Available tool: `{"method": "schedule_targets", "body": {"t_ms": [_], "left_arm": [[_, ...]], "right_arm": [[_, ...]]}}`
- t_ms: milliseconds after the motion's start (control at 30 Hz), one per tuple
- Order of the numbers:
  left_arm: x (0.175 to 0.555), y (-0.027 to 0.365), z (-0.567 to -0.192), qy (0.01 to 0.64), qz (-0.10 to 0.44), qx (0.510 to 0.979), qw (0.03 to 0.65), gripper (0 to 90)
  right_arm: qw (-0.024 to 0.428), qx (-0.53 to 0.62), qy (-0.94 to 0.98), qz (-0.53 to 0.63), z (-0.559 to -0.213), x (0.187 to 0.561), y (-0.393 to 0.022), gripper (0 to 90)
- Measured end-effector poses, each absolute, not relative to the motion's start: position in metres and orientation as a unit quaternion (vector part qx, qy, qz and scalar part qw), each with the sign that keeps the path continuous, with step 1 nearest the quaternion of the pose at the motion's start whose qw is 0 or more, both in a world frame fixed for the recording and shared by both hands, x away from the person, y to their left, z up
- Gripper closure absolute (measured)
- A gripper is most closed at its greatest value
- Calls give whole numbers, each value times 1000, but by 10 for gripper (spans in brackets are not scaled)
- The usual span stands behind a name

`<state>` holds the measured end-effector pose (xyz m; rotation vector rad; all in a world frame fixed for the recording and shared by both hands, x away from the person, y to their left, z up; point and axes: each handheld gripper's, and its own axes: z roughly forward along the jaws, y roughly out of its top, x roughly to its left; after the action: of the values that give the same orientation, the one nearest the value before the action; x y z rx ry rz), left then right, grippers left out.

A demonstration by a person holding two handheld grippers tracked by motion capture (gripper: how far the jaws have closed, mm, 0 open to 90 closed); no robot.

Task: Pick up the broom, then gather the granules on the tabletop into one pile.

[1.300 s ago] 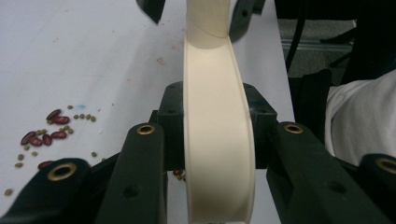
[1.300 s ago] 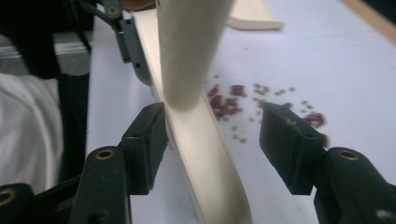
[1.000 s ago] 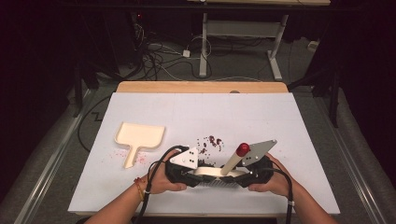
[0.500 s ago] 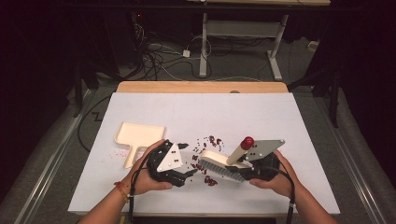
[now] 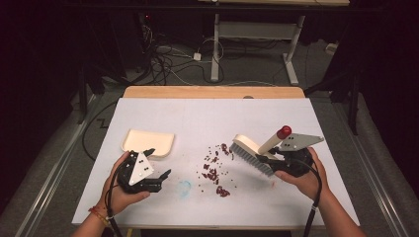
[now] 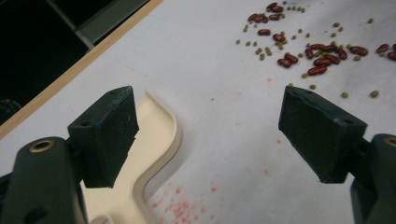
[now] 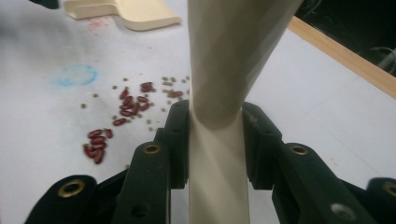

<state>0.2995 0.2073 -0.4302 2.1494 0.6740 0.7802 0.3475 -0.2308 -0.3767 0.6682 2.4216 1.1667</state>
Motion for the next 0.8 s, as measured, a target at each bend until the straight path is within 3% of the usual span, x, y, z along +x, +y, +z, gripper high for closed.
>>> {"method": "schedule_targets", "body": {"t_ms": [167, 533, 800], "left_arm": [[292, 220, -438, 293, 293, 828, 379, 192], [290, 221, -444, 296, 295, 831, 367, 193], [293, 221, -448, 297, 281, 840, 358, 181]], "right_arm": [[198, 264, 851, 408, -382, 356, -241, 677], [229, 293, 842, 392, -393, 375, -250, 677], [252, 306, 834, 383, -402, 402, -236, 678]]}}
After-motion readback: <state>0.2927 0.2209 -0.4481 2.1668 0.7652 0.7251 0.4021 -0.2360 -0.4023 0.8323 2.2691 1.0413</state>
